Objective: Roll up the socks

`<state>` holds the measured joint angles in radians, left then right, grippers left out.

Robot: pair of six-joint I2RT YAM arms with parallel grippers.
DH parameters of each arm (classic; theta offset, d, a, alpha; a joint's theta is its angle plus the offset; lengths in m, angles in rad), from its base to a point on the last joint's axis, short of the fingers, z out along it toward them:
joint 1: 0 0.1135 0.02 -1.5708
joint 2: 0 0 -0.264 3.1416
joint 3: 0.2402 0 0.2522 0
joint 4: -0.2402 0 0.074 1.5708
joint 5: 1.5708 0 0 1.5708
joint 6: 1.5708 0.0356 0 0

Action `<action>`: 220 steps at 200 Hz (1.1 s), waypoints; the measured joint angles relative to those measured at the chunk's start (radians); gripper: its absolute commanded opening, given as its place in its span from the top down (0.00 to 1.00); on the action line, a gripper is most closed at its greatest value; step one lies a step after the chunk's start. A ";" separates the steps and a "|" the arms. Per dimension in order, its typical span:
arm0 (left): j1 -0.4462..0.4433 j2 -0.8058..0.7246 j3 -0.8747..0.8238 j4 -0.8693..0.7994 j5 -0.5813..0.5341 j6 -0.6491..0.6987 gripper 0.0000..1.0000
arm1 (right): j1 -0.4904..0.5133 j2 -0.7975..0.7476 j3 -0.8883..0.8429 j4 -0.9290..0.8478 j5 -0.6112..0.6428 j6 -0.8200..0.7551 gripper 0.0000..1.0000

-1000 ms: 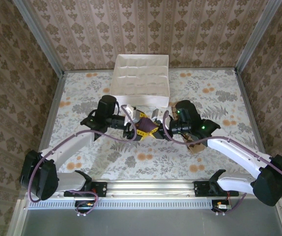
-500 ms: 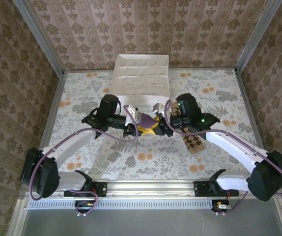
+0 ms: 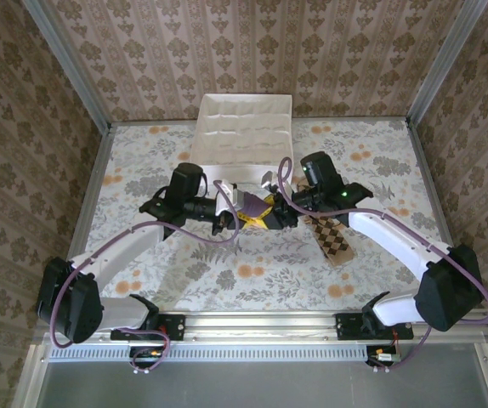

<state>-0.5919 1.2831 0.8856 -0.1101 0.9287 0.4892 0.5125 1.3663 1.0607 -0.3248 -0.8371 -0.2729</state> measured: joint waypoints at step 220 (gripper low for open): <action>0.175 1.043 1.351 -0.664 -0.755 0.022 1.00 | -0.283 0.672 0.607 -0.173 0.658 0.481 0.52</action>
<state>-0.4171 2.3264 2.2364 -0.7742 0.1738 0.5110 0.2298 2.0380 1.6680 -0.4980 -0.1795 0.2085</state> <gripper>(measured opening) 0.118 0.485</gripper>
